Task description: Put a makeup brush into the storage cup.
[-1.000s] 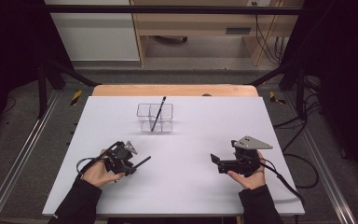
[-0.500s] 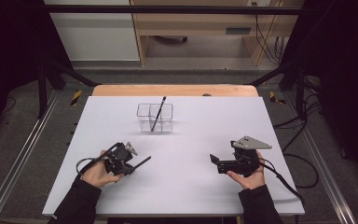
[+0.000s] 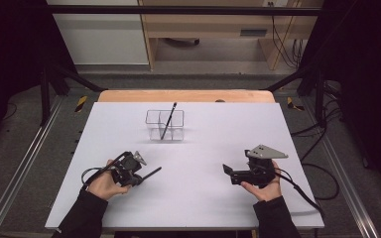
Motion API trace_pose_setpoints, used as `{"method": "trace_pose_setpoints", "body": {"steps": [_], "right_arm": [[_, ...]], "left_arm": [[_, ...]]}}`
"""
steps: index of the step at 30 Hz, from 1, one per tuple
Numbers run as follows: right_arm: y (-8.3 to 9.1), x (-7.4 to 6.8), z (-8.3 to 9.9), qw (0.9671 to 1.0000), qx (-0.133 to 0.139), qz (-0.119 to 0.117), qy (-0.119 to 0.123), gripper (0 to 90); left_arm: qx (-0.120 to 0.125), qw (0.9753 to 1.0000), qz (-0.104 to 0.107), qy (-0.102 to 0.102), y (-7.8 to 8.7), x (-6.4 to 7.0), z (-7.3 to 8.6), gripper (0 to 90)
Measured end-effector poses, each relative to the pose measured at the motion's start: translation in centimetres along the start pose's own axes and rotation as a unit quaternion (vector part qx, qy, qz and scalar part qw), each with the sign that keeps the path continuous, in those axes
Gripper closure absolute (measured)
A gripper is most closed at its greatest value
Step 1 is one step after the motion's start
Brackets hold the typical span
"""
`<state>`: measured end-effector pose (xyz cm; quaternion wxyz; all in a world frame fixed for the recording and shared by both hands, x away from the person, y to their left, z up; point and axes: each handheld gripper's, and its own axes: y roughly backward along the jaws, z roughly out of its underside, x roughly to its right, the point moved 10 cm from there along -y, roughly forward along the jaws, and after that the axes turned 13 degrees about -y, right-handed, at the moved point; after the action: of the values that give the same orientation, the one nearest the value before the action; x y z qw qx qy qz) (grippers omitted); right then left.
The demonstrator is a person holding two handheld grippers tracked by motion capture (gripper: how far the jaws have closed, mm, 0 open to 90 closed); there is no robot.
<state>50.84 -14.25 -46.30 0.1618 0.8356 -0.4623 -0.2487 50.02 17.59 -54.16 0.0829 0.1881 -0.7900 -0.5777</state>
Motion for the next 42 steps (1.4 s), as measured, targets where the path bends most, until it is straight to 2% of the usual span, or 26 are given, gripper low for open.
{"method": "trace_pose_setpoints", "body": {"steps": [2,10,16,24,36,42], "right_arm": [[-0.1,0.0,0.0,1.0,-0.001,0.0,0.001,6.1],[-0.1,0.0,0.1,1.0,-0.002,0.002,0.002,6.1],[-0.1,0.0,0.1,1.0,-0.003,0.002,0.005,6.2],[0.0,-0.3,0.0,0.9999,-0.006,-0.001,0.014,6.5],[-0.3,-1.7,-0.6,0.9981,-0.02,-0.006,0.057,7.4],[-0.7,-3.1,-1.3,0.9954,-0.032,-0.012,0.089,7.5]], "left_arm": [[0.002,1.0,-0.001,-0.005,0.1,0.1,0.0,83.3],[0.036,0.9991,-0.015,-0.018,1.6,0.2,-0.9,83.4],[0.061,0.9971,-0.023,-0.038,2.8,0.9,-2.0,83.4],[0.08,0.9943,-0.025,-0.065,3.8,2.1,-3.2,83.4],[0.112,0.9888,-0.019,-0.097,5.1,3.0,-5.4,83.4],[0.119,0.9865,-0.017,-0.111,5.3,3.1,-6.5,83.3]]}}
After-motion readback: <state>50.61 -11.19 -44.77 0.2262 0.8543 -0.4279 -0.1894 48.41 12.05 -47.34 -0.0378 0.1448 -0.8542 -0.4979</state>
